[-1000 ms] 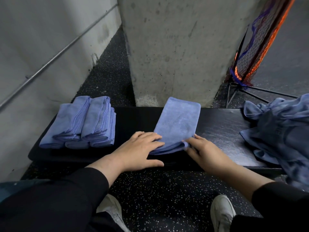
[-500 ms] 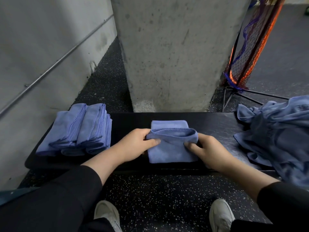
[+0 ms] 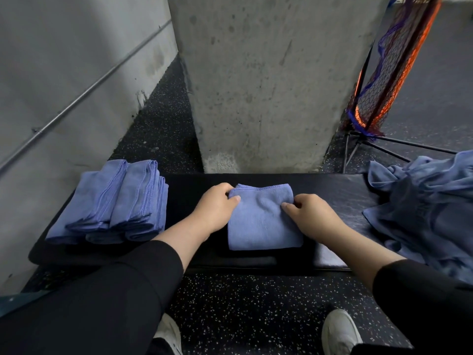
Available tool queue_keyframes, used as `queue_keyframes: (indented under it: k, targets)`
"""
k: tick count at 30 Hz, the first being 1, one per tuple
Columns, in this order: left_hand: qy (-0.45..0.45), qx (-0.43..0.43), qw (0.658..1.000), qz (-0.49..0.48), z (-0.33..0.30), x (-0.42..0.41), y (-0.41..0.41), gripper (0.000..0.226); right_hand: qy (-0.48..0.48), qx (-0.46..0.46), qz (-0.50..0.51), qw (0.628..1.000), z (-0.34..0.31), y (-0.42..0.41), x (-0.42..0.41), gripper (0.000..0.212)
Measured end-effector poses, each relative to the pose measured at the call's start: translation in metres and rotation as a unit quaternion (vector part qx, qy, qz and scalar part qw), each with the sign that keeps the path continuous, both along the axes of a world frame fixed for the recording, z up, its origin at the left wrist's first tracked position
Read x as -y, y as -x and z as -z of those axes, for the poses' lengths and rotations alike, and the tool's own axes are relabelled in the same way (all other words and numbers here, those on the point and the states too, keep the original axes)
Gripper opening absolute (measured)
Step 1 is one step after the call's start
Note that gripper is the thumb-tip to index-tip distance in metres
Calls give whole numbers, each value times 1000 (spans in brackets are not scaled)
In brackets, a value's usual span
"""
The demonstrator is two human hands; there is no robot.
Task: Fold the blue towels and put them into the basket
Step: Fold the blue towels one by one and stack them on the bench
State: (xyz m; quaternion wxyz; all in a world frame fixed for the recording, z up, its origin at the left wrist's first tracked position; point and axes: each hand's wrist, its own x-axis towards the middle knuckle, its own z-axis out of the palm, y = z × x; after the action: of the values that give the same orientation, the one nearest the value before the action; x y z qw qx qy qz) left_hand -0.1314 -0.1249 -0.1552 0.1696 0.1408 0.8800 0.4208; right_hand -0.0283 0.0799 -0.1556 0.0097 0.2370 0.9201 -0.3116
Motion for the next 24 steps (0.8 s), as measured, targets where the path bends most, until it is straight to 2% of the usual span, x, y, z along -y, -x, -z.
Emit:
queue_keyframes:
  k: [4,6,8,10,12,13,14,16,18,24]
  targets:
    - [50,-37,998,-6,12,-4,5,16,-55,39,13,998,15,6,-6,35]
    - [115,-112,987,-7,14,-3,5,26,-98,43,19,994,19,6,-7,34]
    - [128,-247,960,15,11,0,2,31,-153,-5,13,988,21,6,-5,32]
    - [115,-337,927,114,8,3,-5,44,-215,-118,-31,969,21,5,-1,27]
    - [168,-333,902,217,11,4,-14,60,-243,-211,-115,940,22,1,4,26]
    - [215,-311,891,251,16,4,-18,63,-234,-218,-162,933,24,-1,5,33]
    - [256,-285,882,273,22,5,-21,64,-214,-190,-204,936,28,-3,6,45]
    - [296,-242,879,285,30,7,-23,66,-177,-66,-254,948,37,-9,6,71]
    - [305,-222,881,287,33,9,-23,69,-175,16,-276,945,43,-12,0,83]
    - [311,-199,880,298,32,10,-19,73,-175,26,-255,951,49,-16,-21,104]
